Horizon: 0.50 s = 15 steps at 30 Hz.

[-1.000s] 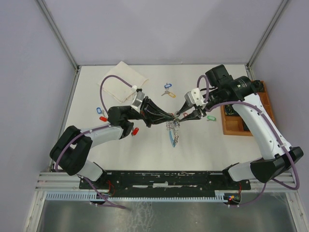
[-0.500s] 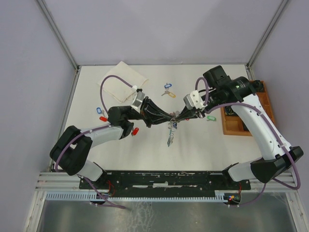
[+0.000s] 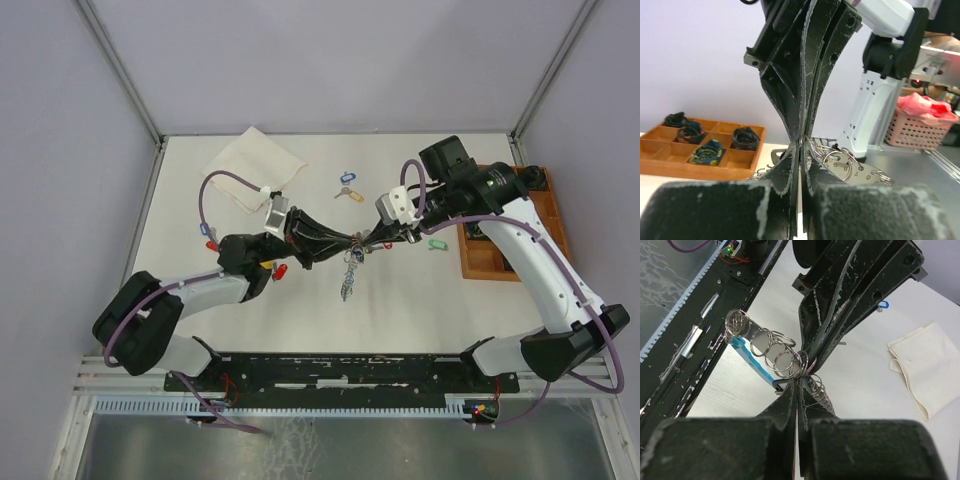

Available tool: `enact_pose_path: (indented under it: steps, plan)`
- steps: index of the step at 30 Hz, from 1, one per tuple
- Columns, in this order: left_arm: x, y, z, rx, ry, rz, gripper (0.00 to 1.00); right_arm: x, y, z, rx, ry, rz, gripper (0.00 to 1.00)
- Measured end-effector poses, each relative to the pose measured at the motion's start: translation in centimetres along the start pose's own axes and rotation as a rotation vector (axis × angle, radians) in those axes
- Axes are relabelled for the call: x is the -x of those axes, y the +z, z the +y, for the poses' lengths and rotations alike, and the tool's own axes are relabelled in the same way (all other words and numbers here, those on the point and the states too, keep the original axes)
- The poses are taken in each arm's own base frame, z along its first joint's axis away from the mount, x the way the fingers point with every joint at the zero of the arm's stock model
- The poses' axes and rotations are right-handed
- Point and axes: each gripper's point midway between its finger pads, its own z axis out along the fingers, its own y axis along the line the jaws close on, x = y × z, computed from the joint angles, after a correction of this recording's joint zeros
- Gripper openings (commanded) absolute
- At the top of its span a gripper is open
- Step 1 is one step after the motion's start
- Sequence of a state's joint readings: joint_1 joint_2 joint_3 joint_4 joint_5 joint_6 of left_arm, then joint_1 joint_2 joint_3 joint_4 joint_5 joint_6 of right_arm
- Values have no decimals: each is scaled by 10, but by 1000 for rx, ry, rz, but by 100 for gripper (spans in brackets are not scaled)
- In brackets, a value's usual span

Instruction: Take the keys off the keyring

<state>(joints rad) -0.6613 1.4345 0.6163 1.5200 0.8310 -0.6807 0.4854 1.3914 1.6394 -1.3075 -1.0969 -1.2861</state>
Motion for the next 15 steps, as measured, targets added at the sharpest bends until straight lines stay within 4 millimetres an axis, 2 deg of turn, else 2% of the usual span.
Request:
enact_pose_path:
  steps: [7, 15]
  plan:
    - [17, 11, 0, 143, 66, -115, 3, -4, 3, -8, -41, 56, -7, 1]
    - [18, 8, 19, 348, 55, -208, 3, -15, 4, -22, -111, 143, 25, 1]
